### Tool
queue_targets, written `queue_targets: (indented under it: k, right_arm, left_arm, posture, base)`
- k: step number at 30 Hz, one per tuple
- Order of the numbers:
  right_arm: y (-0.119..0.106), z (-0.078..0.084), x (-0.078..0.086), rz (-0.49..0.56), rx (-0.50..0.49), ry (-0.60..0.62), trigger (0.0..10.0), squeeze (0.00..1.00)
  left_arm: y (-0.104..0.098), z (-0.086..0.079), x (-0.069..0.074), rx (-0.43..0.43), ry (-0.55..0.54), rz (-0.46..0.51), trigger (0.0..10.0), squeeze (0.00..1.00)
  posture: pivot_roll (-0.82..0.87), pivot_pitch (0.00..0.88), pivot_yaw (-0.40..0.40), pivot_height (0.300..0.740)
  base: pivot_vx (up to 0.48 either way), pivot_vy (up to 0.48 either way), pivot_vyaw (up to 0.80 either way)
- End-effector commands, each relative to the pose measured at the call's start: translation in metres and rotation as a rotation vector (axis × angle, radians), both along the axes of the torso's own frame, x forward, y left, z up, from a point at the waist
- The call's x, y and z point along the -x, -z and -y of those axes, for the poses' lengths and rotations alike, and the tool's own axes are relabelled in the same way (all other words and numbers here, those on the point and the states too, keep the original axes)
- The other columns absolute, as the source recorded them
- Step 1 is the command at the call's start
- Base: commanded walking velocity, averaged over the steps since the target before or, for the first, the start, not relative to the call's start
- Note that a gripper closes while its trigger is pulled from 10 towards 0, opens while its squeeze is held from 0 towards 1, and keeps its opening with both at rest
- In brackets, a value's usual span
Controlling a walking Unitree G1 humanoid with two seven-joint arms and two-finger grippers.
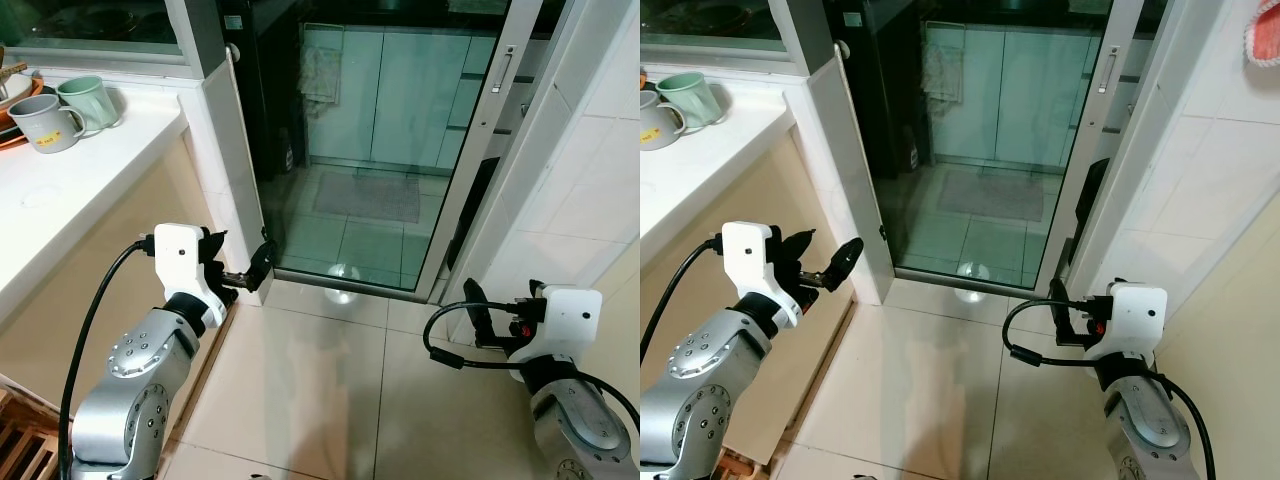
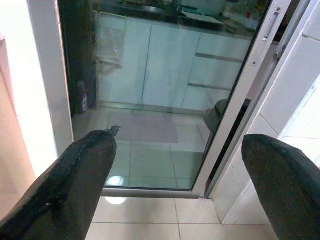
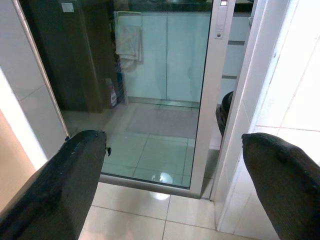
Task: Restocking fridge
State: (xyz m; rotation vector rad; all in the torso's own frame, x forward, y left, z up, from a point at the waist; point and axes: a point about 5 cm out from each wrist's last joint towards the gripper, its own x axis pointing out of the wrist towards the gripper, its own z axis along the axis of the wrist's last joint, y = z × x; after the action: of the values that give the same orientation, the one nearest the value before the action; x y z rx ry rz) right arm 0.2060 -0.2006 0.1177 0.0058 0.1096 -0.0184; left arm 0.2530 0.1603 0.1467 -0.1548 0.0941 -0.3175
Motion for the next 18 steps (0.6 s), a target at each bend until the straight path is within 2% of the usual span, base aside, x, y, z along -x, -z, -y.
queue_targets:
  k: [1, 3, 4, 6, 9, 13, 16, 18]
  right_arm:
    - [0.042, -0.038, -0.072, -0.137, -0.042, -0.111, 10.0, 0.0]
    - [0.042, -0.035, -0.074, -0.139, -0.051, -0.095, 10.0, 0.0]
    - [0.039, -0.032, -0.072, -0.11, -0.054, -0.046, 10.0, 0.0]
    - [0.036, -0.027, -0.068, -0.083, -0.049, 0.01, 10.0, 0.0]
    - [0.038, -0.025, -0.064, -0.093, -0.043, 0.013, 10.0, 0.0]
    - [0.041, -0.024, -0.068, -0.091, -0.038, 0.009, 10.0, 0.0]
    - [0.041, -0.017, -0.06, -0.093, -0.03, 0.021, 10.0, 0.0]
    - [0.038, -0.014, -0.038, -0.095, -0.005, 0.004, 10.0, 0.0]
  left_arm:
    - [0.066, 0.001, -0.011, -0.077, -0.153, -0.213, 10.0, 0.0]
    - [0.066, 0.004, -0.016, -0.085, -0.158, -0.219, 10.0, 0.0]
    - [0.065, 0.014, -0.024, -0.043, -0.102, -0.214, 10.0, 0.0]
    - [0.06, 0.024, -0.034, 0.004, -0.051, -0.201, 10.0, 0.0]
    - [0.051, 0.018, -0.043, -0.004, -0.065, -0.157, 10.0, 0.0]
    - [0.054, 0.015, -0.043, -0.008, -0.077, -0.154, 10.0, 0.0]
    - [0.057, 0.007, -0.032, -0.075, -0.062, -0.14, 10.0, 0.0]
    - [0.053, -0.003, -0.01, -0.119, -0.023, -0.133, 10.0, 0.0]
  posture:
    - [0.08, 0.0, -0.038, 0.74]
    - [0.06, 0.0, -0.018, 0.74]
    - [-0.06, 0.0, 0.066, 0.74]
    - [-0.07, 0.0, 0.063, 0.74]
    - [-0.07, 0.0, 0.058, 0.74]
    - [-0.07, 0.0, 0.055, 0.74]
    - [-0.07, 0.0, 0.048, 0.74]
    - [-0.07, 0.0, 0.047, 0.74]
  base:
    - [0.0, 0.0, 0.0]
    - [0.0, 0.0, 0.0]
    - [0.0, 0.0, 0.0]
    - [0.0, 0.0, 0.0]
    - [0.0, 0.0, 0.0]
    - [0.0, 0.0, 0.0]
    - [0.0, 0.0, 0.0]
    - [0.0, 0.0, 0.0]
